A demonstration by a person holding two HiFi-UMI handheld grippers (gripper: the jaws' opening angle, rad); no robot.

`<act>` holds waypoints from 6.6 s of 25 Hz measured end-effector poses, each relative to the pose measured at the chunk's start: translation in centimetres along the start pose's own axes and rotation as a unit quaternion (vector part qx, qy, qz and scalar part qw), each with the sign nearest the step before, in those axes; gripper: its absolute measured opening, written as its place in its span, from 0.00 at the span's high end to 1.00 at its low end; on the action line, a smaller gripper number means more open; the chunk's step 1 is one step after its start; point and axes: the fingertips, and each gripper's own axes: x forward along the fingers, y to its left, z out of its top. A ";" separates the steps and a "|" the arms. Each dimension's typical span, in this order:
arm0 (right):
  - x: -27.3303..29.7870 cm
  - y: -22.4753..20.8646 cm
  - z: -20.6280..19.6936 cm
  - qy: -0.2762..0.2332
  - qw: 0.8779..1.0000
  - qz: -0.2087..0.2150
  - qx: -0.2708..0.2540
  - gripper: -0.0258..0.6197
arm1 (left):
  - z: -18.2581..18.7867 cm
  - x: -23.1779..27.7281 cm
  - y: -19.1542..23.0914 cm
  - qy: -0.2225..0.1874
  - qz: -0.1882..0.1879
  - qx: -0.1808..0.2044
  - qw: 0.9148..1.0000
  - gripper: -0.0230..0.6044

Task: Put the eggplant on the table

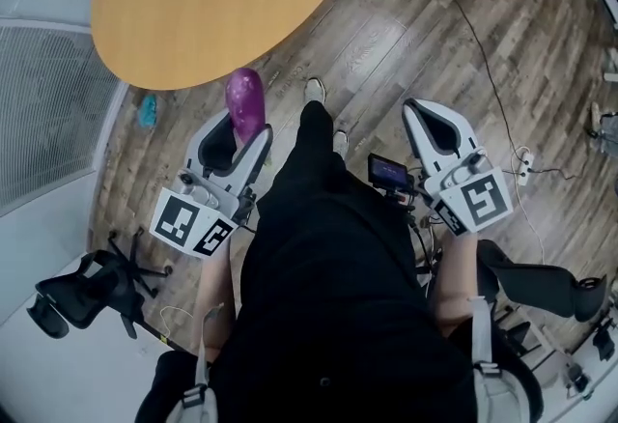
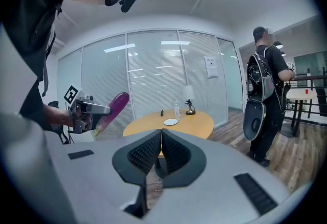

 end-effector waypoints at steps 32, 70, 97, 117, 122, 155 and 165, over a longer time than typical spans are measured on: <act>11.8 -15.4 9.3 -0.010 0.994 -0.098 -0.036 0.93 | 9.6 21.7 12.7 -0.015 -0.083 0.006 0.996 0.63; 22.6 -32.3 12.3 0.052 0.959 0.271 -0.062 0.93 | 7.2 33.9 11.5 0.007 0.261 -0.083 0.962 0.63; 37.7 -25.7 18.2 0.054 0.968 0.222 -0.101 0.93 | 7.9 31.4 36.6 0.109 0.259 -0.039 0.959 0.63; 43.5 -23.3 17.6 0.107 0.971 0.192 -0.093 0.93 | 1.6 31.1 50.1 0.199 0.285 -0.103 0.932 0.63; 45.4 -22.9 17.5 0.113 0.968 0.205 -0.094 0.93 | 0.2 32.2 52.4 0.217 0.289 -0.115 0.925 0.63; 51.6 -17.2 15.2 0.134 0.955 0.255 -0.072 0.93 | -5.4 34.8 61.4 0.290 0.318 -0.143 0.891 0.61; 51.6 -17.0 14.7 0.140 0.953 0.261 -0.070 0.93 | -5.4 35.3 61.9 0.295 0.321 -0.130 0.890 0.59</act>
